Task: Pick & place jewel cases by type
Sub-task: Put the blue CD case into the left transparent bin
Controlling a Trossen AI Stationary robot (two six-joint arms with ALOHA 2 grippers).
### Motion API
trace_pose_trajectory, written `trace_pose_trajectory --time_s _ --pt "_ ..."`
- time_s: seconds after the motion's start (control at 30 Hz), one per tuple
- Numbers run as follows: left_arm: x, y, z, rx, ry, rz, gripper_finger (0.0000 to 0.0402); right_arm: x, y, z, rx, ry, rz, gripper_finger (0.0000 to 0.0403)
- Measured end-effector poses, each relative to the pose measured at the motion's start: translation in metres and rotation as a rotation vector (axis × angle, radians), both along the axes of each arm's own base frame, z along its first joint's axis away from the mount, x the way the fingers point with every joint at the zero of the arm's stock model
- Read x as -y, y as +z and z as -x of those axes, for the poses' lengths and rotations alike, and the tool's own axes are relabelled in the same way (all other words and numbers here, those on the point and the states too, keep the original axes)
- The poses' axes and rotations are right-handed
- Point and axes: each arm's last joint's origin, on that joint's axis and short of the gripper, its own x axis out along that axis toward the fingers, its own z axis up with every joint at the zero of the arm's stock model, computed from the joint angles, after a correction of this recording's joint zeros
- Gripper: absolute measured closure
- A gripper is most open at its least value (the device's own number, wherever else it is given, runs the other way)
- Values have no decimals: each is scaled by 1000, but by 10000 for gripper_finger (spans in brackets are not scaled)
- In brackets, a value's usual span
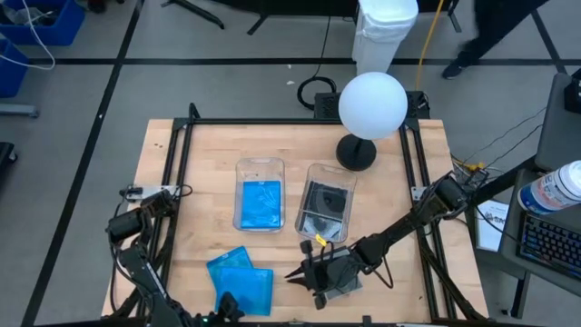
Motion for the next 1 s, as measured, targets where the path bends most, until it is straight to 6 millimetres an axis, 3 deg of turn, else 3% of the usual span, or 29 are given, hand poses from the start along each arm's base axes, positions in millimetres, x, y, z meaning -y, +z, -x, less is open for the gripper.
trace_pose_trajectory --time_s 0.3,0.63,0.87,1.0 --pt "-3 -1 1 -25 82 51 163 -1 5 -1 38 12 -51 304" --pt "10 -20 -4 45 -135 -132 163 -13 7 6 62 48 -39 235" --pt "5 -23 -8 29 -60 -110 163 -4 1 2 -6 37 -68 229" --pt "11 -12 -7 41 -58 -85 163 1 0 -2 -44 72 -121 238"
